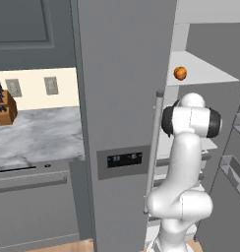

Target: Pick the peach and pear from the fridge and place them inside the tupperware on the counter.

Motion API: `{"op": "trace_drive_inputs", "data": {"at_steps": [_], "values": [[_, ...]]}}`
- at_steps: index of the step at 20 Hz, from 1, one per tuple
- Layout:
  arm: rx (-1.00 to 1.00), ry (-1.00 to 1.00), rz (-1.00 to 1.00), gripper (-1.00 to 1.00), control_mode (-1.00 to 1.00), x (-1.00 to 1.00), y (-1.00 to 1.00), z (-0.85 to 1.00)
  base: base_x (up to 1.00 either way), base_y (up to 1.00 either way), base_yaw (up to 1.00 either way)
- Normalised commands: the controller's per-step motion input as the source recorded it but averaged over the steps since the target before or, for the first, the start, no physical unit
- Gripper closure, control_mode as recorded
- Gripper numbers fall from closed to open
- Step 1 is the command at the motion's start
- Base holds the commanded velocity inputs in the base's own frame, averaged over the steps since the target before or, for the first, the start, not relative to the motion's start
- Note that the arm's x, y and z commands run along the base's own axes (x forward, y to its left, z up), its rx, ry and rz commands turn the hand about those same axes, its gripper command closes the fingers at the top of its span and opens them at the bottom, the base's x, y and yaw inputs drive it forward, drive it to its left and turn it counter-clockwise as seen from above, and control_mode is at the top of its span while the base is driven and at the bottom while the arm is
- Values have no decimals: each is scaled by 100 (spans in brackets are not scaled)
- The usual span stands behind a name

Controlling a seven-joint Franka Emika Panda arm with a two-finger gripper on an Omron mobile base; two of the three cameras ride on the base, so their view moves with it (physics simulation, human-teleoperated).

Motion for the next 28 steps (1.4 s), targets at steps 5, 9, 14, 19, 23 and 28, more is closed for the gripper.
{"op": "trace_drive_inputs", "data": {"at_steps": [5, 9, 14, 19, 23, 28], "values": [[-16, 6, 0, 100, -100, -8, 39, 78, 0, 0, 0], [-16, 7, 0, 100, -100, -20, 32, 82, 0, 0, 0], [-3, 0, 0, 100, -100, -42, 17, 63, 0, 0, 0], [0, 0, 0, 100, -100, -60, 5, 61, 0, 0, 0], [0, 0, 0, 100, -100, -68, 16, 59, 0, 0, 0], [0, 0, 0, 100, -100, -67, 30, 46, 0, 0, 0]]}}
